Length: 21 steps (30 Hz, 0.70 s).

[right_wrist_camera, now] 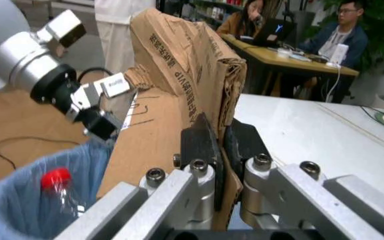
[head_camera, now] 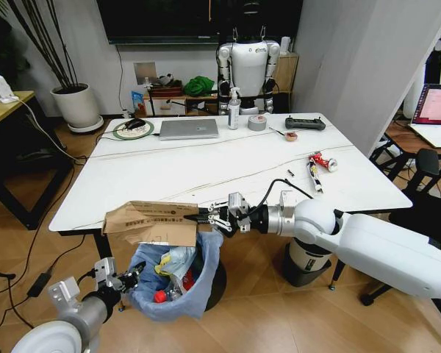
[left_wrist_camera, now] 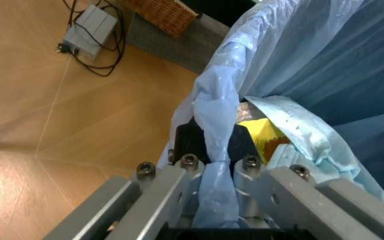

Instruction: Pick up the trash bin and place the trash from the table into it.

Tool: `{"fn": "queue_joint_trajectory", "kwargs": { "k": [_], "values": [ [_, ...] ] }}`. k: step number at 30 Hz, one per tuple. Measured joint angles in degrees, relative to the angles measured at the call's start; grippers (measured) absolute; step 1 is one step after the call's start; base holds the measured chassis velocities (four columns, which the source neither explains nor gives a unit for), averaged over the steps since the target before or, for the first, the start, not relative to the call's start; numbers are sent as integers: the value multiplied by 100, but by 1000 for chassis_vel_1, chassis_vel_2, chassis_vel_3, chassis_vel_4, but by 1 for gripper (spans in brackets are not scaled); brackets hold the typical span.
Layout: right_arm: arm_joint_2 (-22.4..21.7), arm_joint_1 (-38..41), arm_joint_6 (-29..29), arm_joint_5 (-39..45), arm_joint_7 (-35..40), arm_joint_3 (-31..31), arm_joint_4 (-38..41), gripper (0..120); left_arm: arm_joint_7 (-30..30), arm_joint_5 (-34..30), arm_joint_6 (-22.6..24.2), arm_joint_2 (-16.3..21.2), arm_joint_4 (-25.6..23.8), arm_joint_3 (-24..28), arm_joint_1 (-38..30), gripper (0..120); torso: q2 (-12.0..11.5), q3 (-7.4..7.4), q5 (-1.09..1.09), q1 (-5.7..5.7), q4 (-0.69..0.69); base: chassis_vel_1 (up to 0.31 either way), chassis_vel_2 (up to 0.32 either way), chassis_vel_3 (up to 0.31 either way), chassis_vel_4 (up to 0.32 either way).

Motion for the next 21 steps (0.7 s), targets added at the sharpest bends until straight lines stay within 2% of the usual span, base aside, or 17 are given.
{"fn": "queue_joint_trajectory", "kwargs": {
  "k": [11,21],
  "values": [
    [12,231,53,-376,-151,82,53,0,-15,-5,2,41,131,48,-57,0,0,0,0,0,0,0,0,0,0],
    [187,776,115,-1554,-640,163,24,0,-19,-26,5,35,140,48,-102,0,0,0,0,0,2,0,0,0,0]
  ]
}}
